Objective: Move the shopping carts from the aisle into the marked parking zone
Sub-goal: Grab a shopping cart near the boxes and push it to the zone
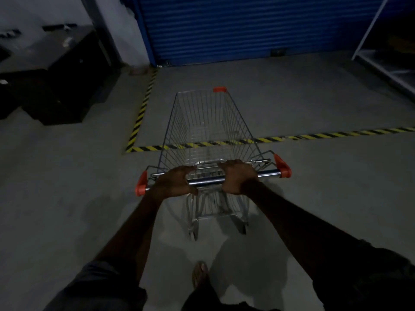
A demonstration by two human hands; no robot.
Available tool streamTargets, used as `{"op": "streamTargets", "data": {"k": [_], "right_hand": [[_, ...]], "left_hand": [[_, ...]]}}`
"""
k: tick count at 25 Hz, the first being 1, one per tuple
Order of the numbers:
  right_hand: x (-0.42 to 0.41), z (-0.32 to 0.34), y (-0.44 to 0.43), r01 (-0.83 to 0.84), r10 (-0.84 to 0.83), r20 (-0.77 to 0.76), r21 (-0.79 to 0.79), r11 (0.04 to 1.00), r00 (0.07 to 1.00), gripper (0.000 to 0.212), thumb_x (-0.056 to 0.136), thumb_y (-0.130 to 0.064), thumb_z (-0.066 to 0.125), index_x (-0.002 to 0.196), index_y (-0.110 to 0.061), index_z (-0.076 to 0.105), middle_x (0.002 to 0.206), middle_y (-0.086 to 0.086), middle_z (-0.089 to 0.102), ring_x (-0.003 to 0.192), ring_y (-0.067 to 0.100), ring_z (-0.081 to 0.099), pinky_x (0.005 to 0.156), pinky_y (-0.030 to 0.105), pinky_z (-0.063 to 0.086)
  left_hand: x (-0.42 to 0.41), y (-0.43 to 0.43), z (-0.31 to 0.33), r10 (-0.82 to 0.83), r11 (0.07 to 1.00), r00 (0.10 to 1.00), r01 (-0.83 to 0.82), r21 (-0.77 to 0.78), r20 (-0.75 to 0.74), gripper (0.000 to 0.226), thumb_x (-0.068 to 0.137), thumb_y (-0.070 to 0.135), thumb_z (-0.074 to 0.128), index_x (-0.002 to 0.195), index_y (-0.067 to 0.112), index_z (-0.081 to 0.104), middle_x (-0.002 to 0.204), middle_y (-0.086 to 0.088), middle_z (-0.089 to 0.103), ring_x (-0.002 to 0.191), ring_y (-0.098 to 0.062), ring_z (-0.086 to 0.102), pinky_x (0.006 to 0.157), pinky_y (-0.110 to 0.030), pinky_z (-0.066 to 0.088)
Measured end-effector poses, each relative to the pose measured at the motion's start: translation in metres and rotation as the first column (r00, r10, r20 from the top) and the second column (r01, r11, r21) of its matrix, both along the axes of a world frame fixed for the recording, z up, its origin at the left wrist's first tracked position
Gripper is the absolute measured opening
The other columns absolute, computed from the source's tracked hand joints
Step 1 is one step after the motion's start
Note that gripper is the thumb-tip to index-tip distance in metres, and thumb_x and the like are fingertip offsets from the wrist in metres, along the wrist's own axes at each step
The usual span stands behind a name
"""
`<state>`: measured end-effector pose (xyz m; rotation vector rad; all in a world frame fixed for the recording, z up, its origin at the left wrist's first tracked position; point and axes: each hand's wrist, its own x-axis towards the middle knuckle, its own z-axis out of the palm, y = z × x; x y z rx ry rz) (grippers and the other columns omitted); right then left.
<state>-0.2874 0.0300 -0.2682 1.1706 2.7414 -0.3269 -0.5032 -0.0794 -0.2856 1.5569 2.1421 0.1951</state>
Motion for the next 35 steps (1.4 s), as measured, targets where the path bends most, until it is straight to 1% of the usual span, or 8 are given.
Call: {"op": "streamTargets", "data": {"k": [3, 6, 10, 12, 15, 21, 27, 35], "right_hand": [[-0.037, 0.001, 0.038, -0.02, 0.026, -0.082, 0.07, 0.997, 0.996, 0.091, 0.073, -0.069, 0.058, 0.151, -0.024, 0.047, 0.148, 0.005, 0.054, 0.133, 0.03, 0.051, 0.107, 0.047, 0.045], [-0.074, -0.011, 0.082, -0.041, 0.066, -0.183, 0.138, 0.99, 0.981, 0.076, 0.07, -0.051, 0.051, 0.134, -0.013, 0.066, 0.126, 0.015, 0.07, 0.111, 0.038, 0.067, 0.088, 0.051, 0.058], [-0.131, 0.006, 0.137, 0.01, -0.009, -0.026, 0.026, 1.0, 1.0, 0.084, 0.076, -0.039, 0.073, 0.153, -0.027, 0.044, 0.153, 0.003, 0.05, 0.14, 0.03, 0.046, 0.11, 0.044, 0.044], [-0.16, 0.011, 0.165, 0.041, -0.04, -0.033, 0.009, 0.999, 0.999, 0.084, 0.078, -0.038, 0.073, 0.155, -0.033, 0.039, 0.159, -0.002, 0.043, 0.145, 0.026, 0.039, 0.114, 0.042, 0.038], [-0.2, 0.007, 0.215, 0.029, -0.027, -0.069, 0.036, 0.999, 0.997, 0.08, 0.078, -0.034, 0.072, 0.153, -0.03, 0.043, 0.155, 0.001, 0.047, 0.143, 0.028, 0.043, 0.113, 0.044, 0.04], [-0.276, -0.029, 0.325, -0.038, 0.042, -0.152, 0.029, 0.999, 0.987, 0.075, 0.053, -0.034, 0.076, 0.125, -0.012, 0.072, 0.117, 0.014, 0.073, 0.102, 0.037, 0.071, 0.081, 0.047, 0.06], [-0.347, 0.0, 0.408, -0.039, 0.043, -0.133, 0.028, 0.999, 0.99, 0.077, 0.08, -0.03, 0.071, 0.153, -0.022, 0.046, 0.156, 0.004, 0.047, 0.143, 0.028, 0.042, 0.112, 0.041, 0.039], [-0.451, -0.006, 0.524, -0.008, 0.01, -0.048, 0.046, 0.999, 0.999, 0.081, 0.084, -0.031, 0.071, 0.157, -0.027, 0.036, 0.159, 0.005, 0.041, 0.144, 0.028, 0.039, 0.114, 0.046, 0.039]], "left_hand": [[-0.046, 0.048, -0.004, -0.028, 0.999, 0.999, 0.027, 0.027, 0.036, 0.115, 0.049, 0.075, 0.073, 0.153, 0.04, 0.037, 0.157, 0.003, 0.042, 0.141, -0.02, 0.043, 0.114, -0.04, 0.04], [-0.088, 0.091, -0.004, -0.056, 0.998, 0.998, 0.056, 0.008, 0.031, 0.108, 0.061, 0.067, 0.079, 0.154, 0.034, 0.036, 0.158, -0.001, 0.041, 0.143, -0.023, 0.04, 0.116, -0.04, 0.038], [-0.143, 0.151, -0.007, -0.072, 0.997, 0.997, 0.072, -0.004, 0.02, 0.103, 0.07, 0.063, 0.08, 0.156, 0.035, 0.031, 0.162, -0.001, 0.035, 0.147, -0.024, 0.034, 0.118, -0.04, 0.034], [-0.17, 0.181, -0.009, -0.088, 0.996, 0.996, 0.087, 0.006, 0.005, 0.102, 0.072, 0.061, 0.081, 0.157, 0.033, 0.031, 0.162, -0.001, 0.034, 0.147, -0.024, 0.032, 0.119, -0.038, 0.032], [-0.21, 0.231, -0.009, -0.071, 0.997, 0.997, 0.071, 0.027, 0.004, 0.102, 0.07, 0.06, 0.082, 0.156, 0.033, 0.033, 0.162, -0.001, 0.035, 0.147, -0.024, 0.034, 0.118, -0.038, 0.034], [-0.288, 0.321, -0.01, -0.032, 0.998, 0.999, 0.032, 0.045, 0.002, 0.101, 0.07, 0.058, 0.084, 0.155, 0.033, 0.035, 0.158, -0.002, 0.041, 0.143, -0.023, 0.04, 0.116, -0.038, 0.036], [-0.356, 0.408, -0.008, -0.021, 1.0, 1.0, 0.021, 0.013, -0.014, 0.106, 0.062, 0.069, 0.076, 0.154, 0.04, 0.032, 0.158, 0.0, 0.041, 0.142, -0.023, 0.041, 0.114, -0.04, 0.039], [-0.451, 0.521, -0.01, -0.026, 0.997, 0.998, 0.03, 0.073, -0.058, 0.099, 0.068, 0.059, 0.077, 0.155, 0.038, 0.034, 0.158, 0.002, 0.039, 0.139, -0.023, 0.044, 0.109, -0.04, 0.044]]}}
